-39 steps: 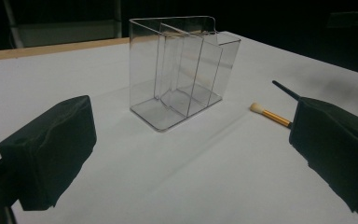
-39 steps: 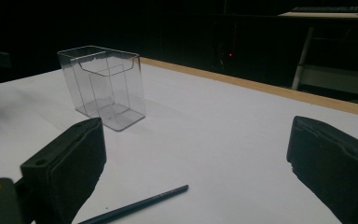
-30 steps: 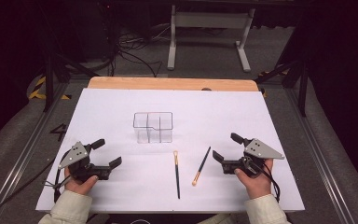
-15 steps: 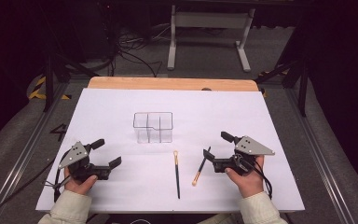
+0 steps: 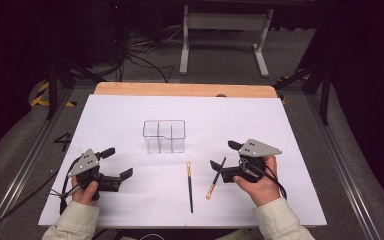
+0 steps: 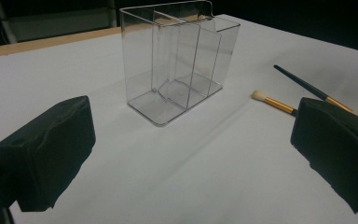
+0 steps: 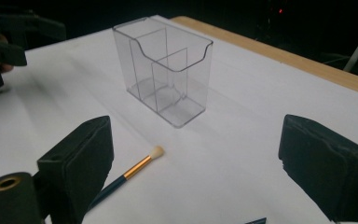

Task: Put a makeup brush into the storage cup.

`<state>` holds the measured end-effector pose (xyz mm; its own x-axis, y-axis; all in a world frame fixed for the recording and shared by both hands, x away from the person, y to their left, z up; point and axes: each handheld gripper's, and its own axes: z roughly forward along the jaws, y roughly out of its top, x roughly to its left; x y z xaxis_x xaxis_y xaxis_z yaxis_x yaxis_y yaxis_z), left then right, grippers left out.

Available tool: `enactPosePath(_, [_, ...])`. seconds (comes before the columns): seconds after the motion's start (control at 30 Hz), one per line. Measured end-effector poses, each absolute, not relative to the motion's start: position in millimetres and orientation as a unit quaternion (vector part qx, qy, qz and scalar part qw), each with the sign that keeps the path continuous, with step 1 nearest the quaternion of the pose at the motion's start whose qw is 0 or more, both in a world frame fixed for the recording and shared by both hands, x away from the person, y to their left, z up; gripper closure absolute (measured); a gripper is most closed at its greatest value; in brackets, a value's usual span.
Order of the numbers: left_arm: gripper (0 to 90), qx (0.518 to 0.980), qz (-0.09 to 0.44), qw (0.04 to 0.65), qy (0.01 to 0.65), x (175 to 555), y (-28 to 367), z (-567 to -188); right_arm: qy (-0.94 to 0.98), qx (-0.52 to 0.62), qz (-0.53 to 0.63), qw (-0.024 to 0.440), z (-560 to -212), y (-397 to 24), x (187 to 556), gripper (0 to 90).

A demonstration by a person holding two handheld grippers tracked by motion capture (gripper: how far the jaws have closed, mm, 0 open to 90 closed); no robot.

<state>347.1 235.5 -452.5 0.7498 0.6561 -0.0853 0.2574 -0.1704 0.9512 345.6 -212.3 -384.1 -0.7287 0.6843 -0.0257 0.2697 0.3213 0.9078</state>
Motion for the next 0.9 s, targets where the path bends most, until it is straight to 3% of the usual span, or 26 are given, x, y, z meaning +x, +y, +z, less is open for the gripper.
enactPosePath(0.9, [0.8, 0.756, 0.175, 0.555, 0.299, 343, 237, -452, 0.881, 0.286, 0.339, 0.162, -360, -169, 366, 11.6])
